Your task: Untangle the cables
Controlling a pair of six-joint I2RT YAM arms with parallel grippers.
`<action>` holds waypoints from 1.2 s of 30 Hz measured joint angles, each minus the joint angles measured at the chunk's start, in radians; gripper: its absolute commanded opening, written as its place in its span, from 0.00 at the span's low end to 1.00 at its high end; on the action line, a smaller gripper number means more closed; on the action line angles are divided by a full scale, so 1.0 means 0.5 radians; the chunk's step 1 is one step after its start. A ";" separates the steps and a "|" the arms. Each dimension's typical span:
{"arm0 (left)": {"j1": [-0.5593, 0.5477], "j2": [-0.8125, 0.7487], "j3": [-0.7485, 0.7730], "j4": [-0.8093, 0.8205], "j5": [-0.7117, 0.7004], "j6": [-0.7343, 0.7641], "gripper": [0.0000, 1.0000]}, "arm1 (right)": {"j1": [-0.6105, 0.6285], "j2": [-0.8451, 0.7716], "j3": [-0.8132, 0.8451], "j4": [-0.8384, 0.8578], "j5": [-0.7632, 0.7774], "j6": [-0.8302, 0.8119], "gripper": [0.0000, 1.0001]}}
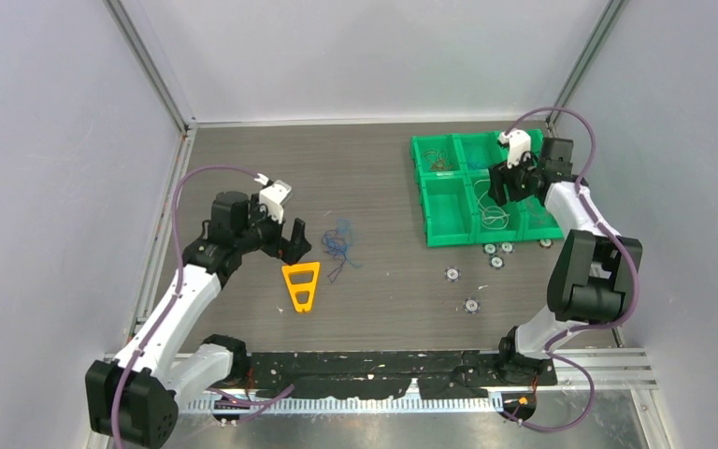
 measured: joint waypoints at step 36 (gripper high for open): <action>0.262 1.097 0.290 0.192 0.726 -0.696 0.65 | 1.540 0.660 0.620 -0.124 -0.279 0.916 0.96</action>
